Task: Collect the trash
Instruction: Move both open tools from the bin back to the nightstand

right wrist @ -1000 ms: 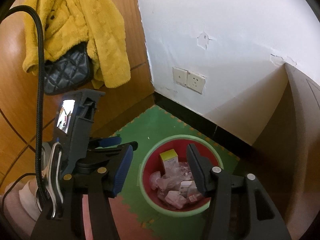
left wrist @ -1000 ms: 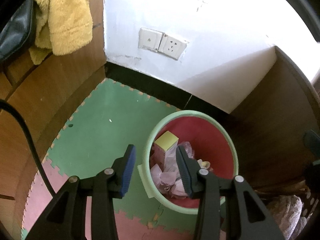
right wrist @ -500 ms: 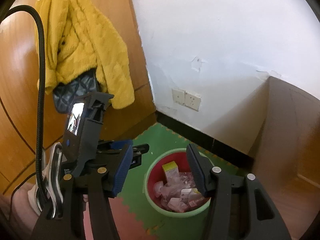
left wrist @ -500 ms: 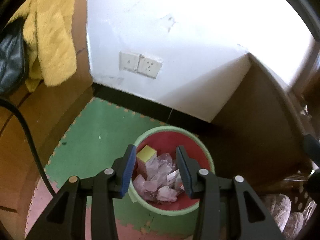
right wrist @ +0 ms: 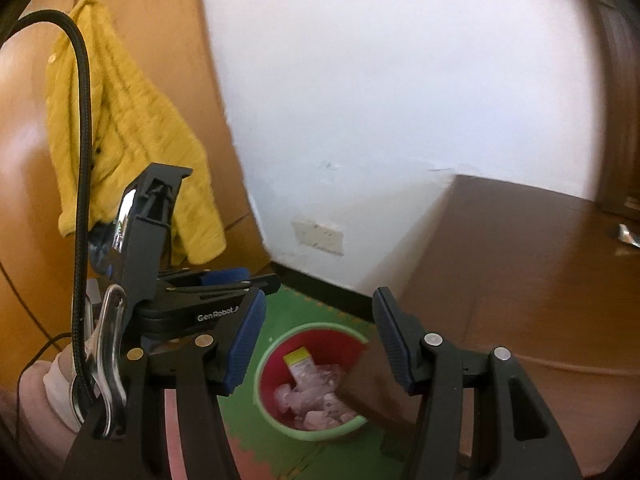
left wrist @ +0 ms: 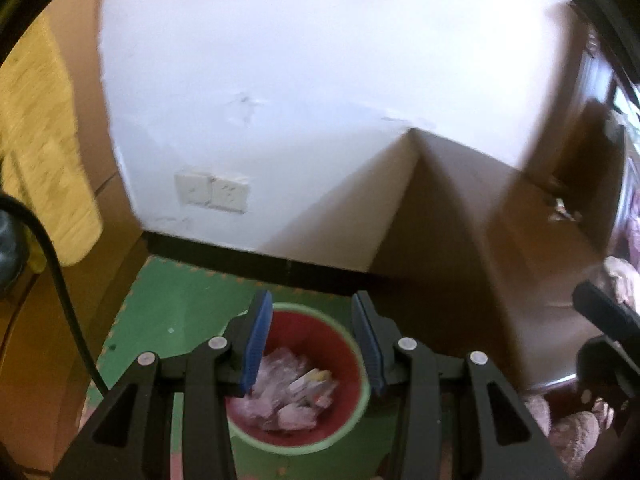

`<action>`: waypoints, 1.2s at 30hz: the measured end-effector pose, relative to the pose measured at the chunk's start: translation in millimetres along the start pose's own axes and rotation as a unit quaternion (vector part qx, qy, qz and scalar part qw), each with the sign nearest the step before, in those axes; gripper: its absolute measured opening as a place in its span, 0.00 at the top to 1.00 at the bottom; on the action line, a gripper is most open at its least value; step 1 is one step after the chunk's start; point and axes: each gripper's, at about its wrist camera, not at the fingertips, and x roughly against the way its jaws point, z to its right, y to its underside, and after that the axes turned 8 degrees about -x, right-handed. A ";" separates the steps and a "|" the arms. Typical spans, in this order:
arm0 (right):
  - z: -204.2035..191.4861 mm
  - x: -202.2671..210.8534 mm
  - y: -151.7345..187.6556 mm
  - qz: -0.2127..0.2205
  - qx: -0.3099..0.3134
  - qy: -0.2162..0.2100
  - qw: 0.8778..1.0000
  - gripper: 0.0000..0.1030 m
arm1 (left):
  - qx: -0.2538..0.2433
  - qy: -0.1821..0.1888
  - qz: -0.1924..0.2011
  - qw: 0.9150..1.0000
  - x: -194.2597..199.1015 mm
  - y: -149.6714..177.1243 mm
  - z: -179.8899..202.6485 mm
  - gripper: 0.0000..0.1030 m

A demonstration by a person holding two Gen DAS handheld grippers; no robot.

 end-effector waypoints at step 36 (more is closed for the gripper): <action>108.3 124.0 -11.3 0.128 -0.097 0.135 0.978 0.45 | -0.144 0.127 0.065 0.979 36.3 -72.6 182.5 0.57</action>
